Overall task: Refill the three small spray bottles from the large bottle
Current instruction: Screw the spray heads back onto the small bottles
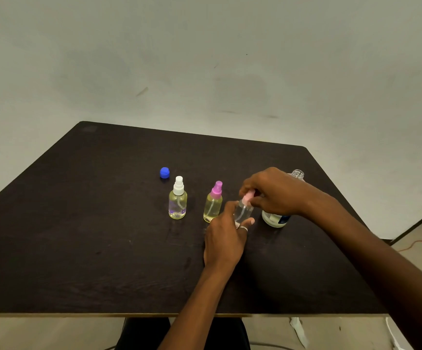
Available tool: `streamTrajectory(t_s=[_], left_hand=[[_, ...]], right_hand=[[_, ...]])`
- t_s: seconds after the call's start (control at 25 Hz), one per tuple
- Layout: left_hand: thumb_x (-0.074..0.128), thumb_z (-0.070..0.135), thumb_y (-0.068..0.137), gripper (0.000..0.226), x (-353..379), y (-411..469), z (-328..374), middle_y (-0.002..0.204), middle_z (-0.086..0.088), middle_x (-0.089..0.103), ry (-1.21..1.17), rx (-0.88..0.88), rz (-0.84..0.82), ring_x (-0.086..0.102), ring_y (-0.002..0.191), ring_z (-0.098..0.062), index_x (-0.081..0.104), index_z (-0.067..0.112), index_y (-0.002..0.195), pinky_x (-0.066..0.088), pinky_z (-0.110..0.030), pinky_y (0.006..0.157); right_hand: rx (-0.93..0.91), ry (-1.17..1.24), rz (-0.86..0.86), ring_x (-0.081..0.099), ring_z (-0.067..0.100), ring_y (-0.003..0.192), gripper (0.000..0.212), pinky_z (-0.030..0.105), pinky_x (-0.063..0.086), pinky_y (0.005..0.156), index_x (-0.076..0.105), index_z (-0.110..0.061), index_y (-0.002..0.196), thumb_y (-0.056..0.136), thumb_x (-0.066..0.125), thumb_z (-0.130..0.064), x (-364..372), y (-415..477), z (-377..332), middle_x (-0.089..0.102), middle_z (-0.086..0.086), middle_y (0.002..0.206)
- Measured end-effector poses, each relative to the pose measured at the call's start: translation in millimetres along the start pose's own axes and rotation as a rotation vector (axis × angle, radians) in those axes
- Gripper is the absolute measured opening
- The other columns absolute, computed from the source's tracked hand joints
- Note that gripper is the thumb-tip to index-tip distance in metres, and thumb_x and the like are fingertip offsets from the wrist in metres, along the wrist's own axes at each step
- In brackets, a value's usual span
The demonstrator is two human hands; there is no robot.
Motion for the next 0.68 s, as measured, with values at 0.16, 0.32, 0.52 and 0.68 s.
streamTrajectory(t_s=[0.16,0.32,0.52,0.68], left_hand=[[0.071,0.045,0.087,0.042,1,1,0,0.089,0.002,0.068,0.019,-0.018,-0.007,0.064,0.076,-0.013,0.051,0.031,0.122,0.055,-0.031,0.066],[0.07,0.046,0.088,0.043,0,0,0,0.085,0.004,0.067,0.008,-0.011,-0.004,0.063,0.073,-0.013,0.051,0.029,0.123,0.053,-0.03,0.063],[0.069,0.044,0.088,0.041,-1,0,0,0.086,0.003,0.068,-0.002,-0.003,-0.007,0.064,0.074,-0.013,0.052,0.029,0.121,0.054,-0.031,0.065],[0.071,0.043,0.088,0.041,-1,0,2,0.081,0.007,0.063,-0.001,-0.026,-0.019,0.062,0.071,-0.011,0.051,0.031,0.121,0.054,-0.03,0.065]], right_hand=[[0.128,-0.092,0.048,0.059,0.009,0.068,0.026,0.028,0.051,0.064,0.063,-0.024,0.084,0.09,0.059,-0.05,4,3,1,0.061,-0.008,0.074],[0.206,-0.234,0.068,0.059,0.016,0.071,0.044,0.032,0.05,0.063,0.059,-0.017,0.085,0.091,0.052,-0.06,7,6,-6,0.062,0.0,0.078],[0.21,-0.258,0.095,0.059,0.015,0.073,0.049,0.029,0.047,0.063,0.061,-0.016,0.091,0.093,0.046,-0.062,9,6,-10,0.062,0.0,0.081],[0.113,-0.111,0.032,0.058,0.009,0.081,0.035,0.03,0.053,0.073,0.063,-0.024,0.104,0.091,0.054,-0.055,2,-1,-4,0.066,-0.006,0.095]])
Point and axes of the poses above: each hand's wrist, its own y-axis towards the middle knuckle, its own x-axis out of the palm, z = x × y, the point moved 2 cm from there along y, towards the middle knuckle
